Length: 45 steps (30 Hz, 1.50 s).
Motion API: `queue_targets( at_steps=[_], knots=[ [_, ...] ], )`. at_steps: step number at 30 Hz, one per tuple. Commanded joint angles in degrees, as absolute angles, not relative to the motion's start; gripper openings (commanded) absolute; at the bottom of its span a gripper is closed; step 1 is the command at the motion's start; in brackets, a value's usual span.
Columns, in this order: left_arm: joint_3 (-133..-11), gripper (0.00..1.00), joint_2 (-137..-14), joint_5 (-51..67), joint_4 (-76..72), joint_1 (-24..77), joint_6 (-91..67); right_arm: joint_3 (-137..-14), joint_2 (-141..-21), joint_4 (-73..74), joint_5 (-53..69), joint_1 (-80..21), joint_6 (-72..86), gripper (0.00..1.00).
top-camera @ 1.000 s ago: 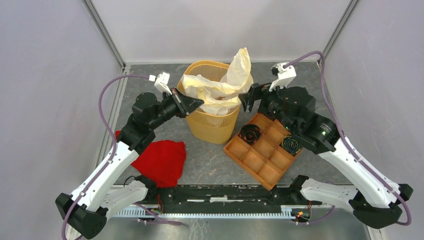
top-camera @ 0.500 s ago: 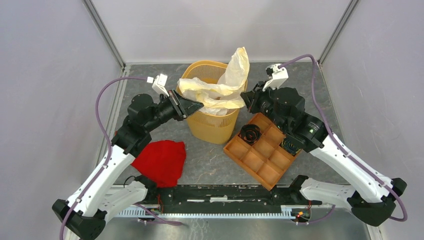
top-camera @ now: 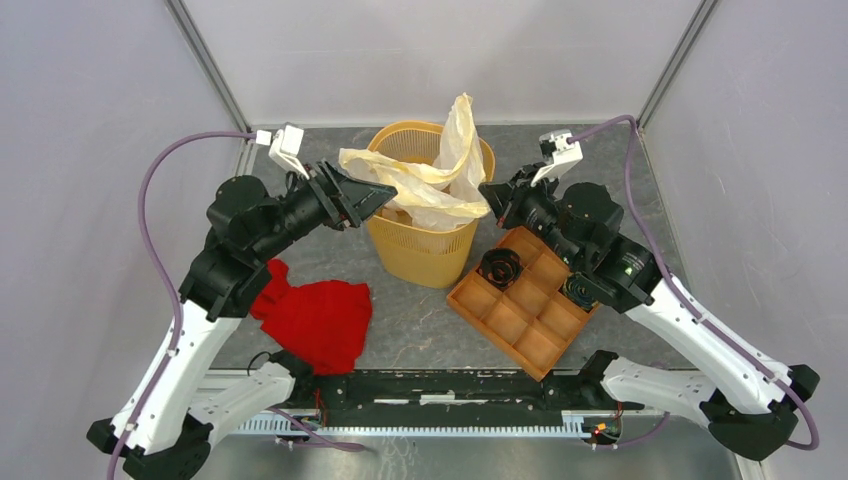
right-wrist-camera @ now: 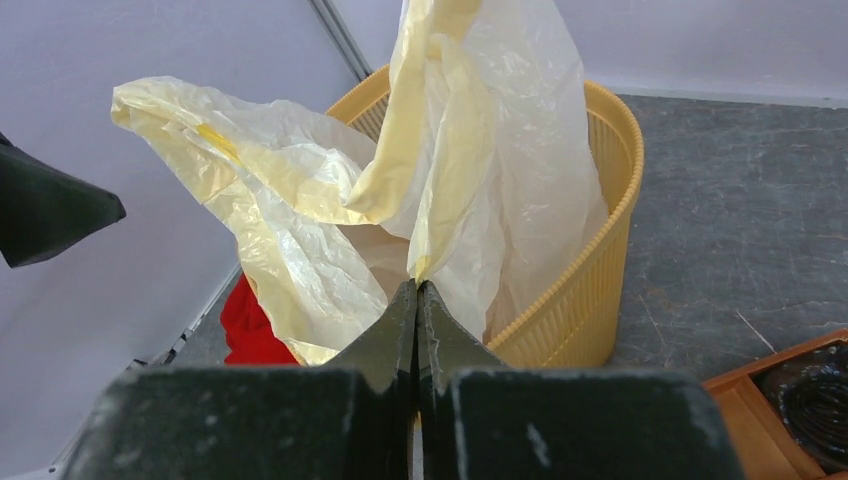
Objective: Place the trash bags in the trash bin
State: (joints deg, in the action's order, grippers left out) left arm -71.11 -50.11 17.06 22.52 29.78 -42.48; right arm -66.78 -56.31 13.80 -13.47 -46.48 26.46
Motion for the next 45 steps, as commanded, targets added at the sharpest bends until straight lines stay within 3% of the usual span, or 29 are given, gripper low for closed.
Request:
queue_targets(
  at_steps=[1, 10, 14, 18, 22, 23, 26, 35, 38, 41, 45],
  knots=[
    [-74.31, 0.72, -52.54, 11.51, 29.29, 30.06, -39.02, -68.07, -56.38, 10.47, -12.75, -46.51, 25.22, 0.0],
    [-71.72, 0.77, -53.96, 5.56, 27.24, 30.06, -44.35, -67.82, -56.34, 10.37, -12.92, -46.53, 24.71, 0.0],
    [-72.72, 0.7, -57.56, 6.49, 21.86, 30.06, -45.08, -67.79, -56.43, 10.41, -12.79, -46.5, 24.7, 0.01],
    [-74.41, 0.54, -60.44, 4.37, 23.34, 30.06, -44.34, -68.29, -56.56, 11.59, -12.69, -46.56, 24.31, 0.0],
    [-74.51, 0.28, -58.99, 3.26, 26.26, 30.07, -42.39, -67.52, -55.67, 12.38, -12.33, -46.52, 23.37, 0.0],
    [-74.11, 0.17, -57.99, 3.07, 26.46, 30.06, -42.09, -67.12, -55.31, 12.4, -11.95, -46.51, 23.04, 0.01],
    [-72.52, 0.03, -54.25, 2.18, 27.62, 30.06, -41.62, -64.73, -54.34, 12.13, -10.81, -46.49, 21.53, 0.11],
    [-61.64, 0.02, -42.91, 8.97, 27.5, 30.06, -45.88, -60.57, -51.66, 13.76, -7.32, -46.49, 21.54, 0.09],
    [-57.4, 0.02, -40.12, 9.69, 28.94, 30.06, -47.94, -58.41, -51.1, 13.62, -5.98, -46.49, 22.81, 0.01],
    [-52.83, 0.02, -37.84, 10.9, 27.7, 30.06, -50.77, -55.48, -49.93, 13.0, -4.18, -46.49, 23.96, 0.0],
    [-48.81, 0.02, -36.34, 8.27, 27.46, 30.06, -52.15, -50.28, -48.16, 11.42, -7.65, -46.5, 22.46, 0.0]
  ],
)
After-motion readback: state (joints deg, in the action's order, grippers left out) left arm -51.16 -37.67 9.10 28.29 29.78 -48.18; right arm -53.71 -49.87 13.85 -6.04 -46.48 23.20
